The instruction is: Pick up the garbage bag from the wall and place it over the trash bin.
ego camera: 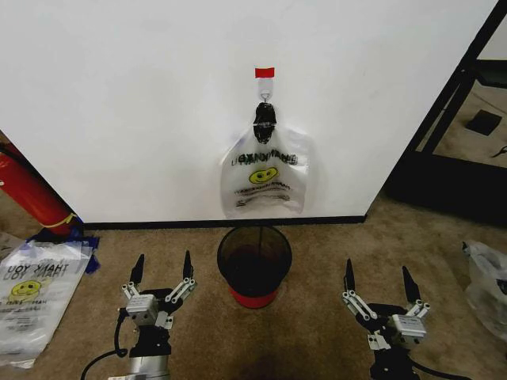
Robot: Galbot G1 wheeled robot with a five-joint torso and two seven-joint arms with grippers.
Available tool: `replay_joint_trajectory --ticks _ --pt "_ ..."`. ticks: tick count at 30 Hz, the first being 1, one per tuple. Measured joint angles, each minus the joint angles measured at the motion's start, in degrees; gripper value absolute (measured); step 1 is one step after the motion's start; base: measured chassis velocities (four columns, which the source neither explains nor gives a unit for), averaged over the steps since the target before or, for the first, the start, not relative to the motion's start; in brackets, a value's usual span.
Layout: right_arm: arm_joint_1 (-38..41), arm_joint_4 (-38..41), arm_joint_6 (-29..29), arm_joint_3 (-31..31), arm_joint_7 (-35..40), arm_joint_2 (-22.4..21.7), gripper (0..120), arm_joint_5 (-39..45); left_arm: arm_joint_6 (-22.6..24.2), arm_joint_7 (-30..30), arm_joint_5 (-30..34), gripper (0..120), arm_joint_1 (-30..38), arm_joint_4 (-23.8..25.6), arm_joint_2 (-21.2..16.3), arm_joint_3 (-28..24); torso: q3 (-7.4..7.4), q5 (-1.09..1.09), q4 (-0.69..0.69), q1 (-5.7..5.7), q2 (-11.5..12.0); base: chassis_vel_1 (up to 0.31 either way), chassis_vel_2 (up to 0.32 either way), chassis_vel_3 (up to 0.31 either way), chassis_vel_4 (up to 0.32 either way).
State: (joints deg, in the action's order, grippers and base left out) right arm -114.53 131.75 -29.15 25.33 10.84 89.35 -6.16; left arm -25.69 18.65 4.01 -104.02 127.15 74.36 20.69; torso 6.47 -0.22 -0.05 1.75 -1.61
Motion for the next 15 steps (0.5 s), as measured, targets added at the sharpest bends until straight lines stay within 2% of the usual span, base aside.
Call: replay_joint_trajectory --ticks 15 --pt "1.59 -0.65 1.79 0.37 -0.07 -1.06 100 1.09 0.09 -0.01 -0.22 100 0.04 -0.17 0.32 -0.10 0.00 0.00 0.00 0.00 0.00 0.000 0.000 0.000 0.000"
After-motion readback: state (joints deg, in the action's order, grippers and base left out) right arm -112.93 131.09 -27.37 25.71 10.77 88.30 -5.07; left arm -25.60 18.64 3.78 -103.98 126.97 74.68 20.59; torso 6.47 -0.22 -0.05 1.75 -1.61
